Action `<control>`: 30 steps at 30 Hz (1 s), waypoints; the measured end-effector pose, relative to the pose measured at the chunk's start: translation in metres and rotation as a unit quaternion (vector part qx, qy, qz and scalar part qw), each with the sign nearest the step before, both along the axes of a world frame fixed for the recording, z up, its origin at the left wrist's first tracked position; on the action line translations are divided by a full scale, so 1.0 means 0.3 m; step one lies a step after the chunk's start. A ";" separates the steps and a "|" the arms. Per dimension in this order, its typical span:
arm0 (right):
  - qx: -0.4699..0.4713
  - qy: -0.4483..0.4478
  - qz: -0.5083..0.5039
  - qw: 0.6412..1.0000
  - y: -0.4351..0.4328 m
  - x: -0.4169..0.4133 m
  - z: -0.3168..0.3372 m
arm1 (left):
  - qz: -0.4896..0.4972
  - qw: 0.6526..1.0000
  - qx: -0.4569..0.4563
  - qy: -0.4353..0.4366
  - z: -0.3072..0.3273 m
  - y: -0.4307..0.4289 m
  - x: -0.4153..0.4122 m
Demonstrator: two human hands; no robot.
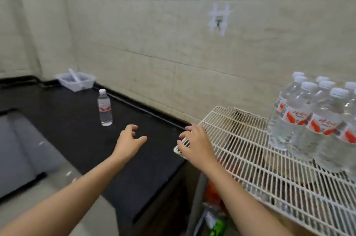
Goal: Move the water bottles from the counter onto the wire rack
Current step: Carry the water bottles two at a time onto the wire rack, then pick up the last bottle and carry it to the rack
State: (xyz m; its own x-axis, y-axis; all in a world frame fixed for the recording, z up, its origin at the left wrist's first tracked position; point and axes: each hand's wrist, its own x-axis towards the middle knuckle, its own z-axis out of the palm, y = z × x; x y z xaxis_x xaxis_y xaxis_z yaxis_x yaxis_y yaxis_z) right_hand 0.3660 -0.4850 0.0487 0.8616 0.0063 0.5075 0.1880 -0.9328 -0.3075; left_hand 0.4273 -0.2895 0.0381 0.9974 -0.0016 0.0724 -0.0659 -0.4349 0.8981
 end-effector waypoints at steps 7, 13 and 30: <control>-0.039 0.102 0.090 0.990 0.346 0.039 -0.071 | 0.159 0.984 0.078 -0.012 0.006 0.482 -0.159; -0.069 0.133 0.142 0.978 0.658 0.118 -0.111 | 0.228 0.971 0.070 -0.004 -0.020 0.829 -0.213; -0.091 0.237 0.094 0.963 1.289 0.483 -0.203 | 0.291 0.946 0.134 0.057 -0.158 1.689 -0.014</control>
